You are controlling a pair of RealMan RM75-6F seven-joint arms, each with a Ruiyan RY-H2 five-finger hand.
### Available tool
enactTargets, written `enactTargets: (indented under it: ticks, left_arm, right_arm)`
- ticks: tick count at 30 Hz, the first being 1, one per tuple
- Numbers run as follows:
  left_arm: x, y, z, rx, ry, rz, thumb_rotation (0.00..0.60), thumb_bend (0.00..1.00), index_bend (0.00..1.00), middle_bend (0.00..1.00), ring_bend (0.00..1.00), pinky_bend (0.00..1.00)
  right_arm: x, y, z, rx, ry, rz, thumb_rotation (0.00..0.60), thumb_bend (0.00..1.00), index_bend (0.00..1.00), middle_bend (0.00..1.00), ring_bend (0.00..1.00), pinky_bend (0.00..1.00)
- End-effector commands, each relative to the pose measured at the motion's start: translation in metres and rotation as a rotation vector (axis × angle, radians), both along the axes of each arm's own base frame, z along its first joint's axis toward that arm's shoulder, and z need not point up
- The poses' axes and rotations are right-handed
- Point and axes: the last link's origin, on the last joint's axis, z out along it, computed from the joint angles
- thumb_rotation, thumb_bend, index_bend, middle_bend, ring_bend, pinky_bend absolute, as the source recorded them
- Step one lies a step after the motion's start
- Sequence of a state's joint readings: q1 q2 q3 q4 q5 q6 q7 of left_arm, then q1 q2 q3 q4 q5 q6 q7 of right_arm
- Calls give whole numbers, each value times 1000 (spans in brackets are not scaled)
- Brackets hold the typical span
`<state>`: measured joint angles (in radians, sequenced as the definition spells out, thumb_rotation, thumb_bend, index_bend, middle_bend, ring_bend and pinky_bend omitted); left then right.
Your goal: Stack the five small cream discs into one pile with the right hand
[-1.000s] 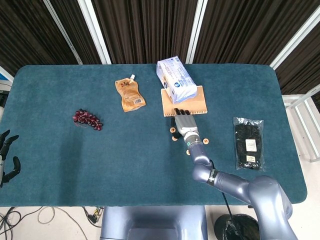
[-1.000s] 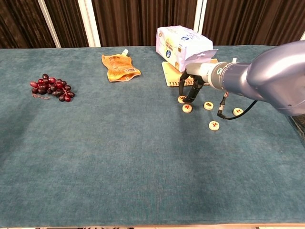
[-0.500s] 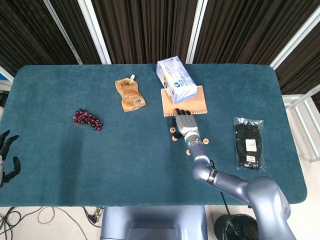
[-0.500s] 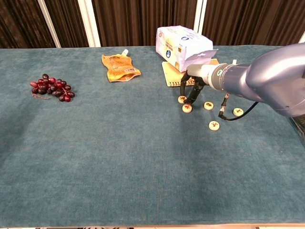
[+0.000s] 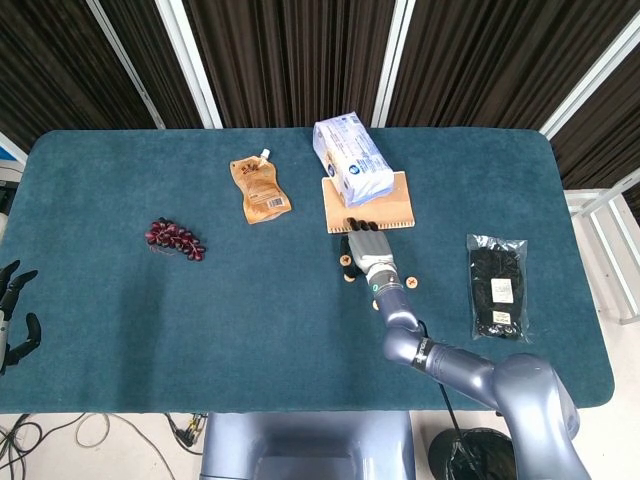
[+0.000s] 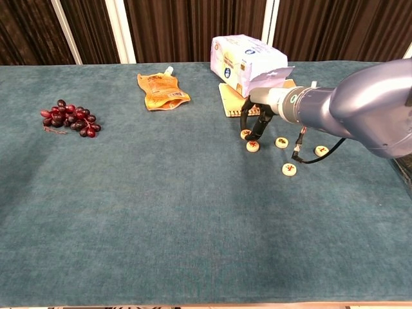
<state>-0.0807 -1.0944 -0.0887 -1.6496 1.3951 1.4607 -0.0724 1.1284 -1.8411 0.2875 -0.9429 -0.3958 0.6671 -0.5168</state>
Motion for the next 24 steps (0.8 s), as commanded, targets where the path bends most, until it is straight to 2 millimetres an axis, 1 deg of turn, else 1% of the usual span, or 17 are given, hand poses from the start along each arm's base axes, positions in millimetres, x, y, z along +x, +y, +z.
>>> enactTargets:
  ticks: [1,6,24]
  left_arm:
    - [0,0,0,-1,-1,1,600,624,154,10,0,0]
    - [0,0,0,-2,2,-1,600,624,154,10,0,0]
    - [-1,1,0,0,1,1,600,624,154,10,0,0]
  right_arm:
    - [0,0,-1,1,2,-2,600,405,469,0,0,0]
    - [-1,0,-2,1,4,-3,600,406,470,0,0,0]
    - [-2,-1,-4,1,0,-8,600,406,532,0,0,0]
